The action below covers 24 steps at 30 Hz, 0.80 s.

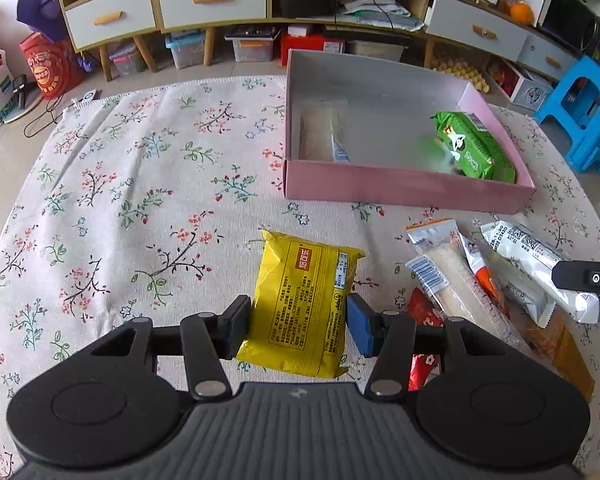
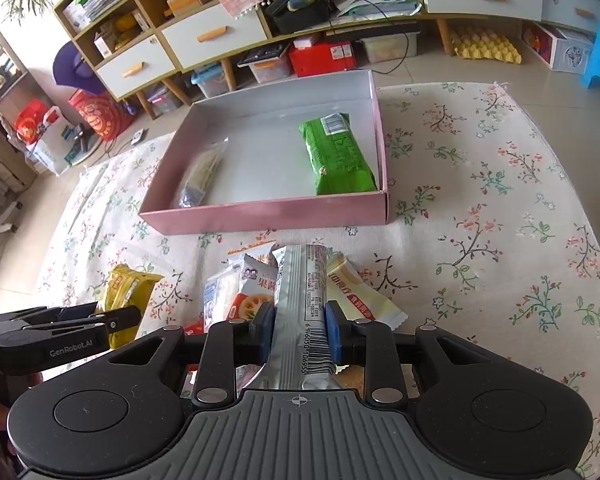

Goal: Organize snacks
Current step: 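Grasp the yellow pack with the left gripper while the right gripper grasps the silver bar, then carry the yellow pack and silver bar into the box and release both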

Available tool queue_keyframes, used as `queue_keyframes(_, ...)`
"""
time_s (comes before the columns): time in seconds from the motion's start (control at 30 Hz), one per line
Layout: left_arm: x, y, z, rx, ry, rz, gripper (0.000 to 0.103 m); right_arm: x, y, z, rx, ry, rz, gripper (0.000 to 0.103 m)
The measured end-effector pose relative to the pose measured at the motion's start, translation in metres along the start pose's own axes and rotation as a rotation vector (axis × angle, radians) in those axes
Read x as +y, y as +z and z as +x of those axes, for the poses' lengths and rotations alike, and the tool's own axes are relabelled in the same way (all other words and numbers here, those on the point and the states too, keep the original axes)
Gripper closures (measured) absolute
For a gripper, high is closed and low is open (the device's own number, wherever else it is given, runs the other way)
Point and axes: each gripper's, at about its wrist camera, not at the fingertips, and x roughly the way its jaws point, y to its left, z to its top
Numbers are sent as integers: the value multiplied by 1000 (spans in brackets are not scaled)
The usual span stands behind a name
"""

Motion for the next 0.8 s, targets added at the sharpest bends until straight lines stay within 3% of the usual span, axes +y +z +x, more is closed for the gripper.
queue_keyframes(0.57,-4,3,-4,-51,80,42,55,-1,1,-5,-27,21,21,77)
queue_keyframes(0.8,-3,5,-6,-61,76,35,55,-2,2,-10,-56,40,37,77)
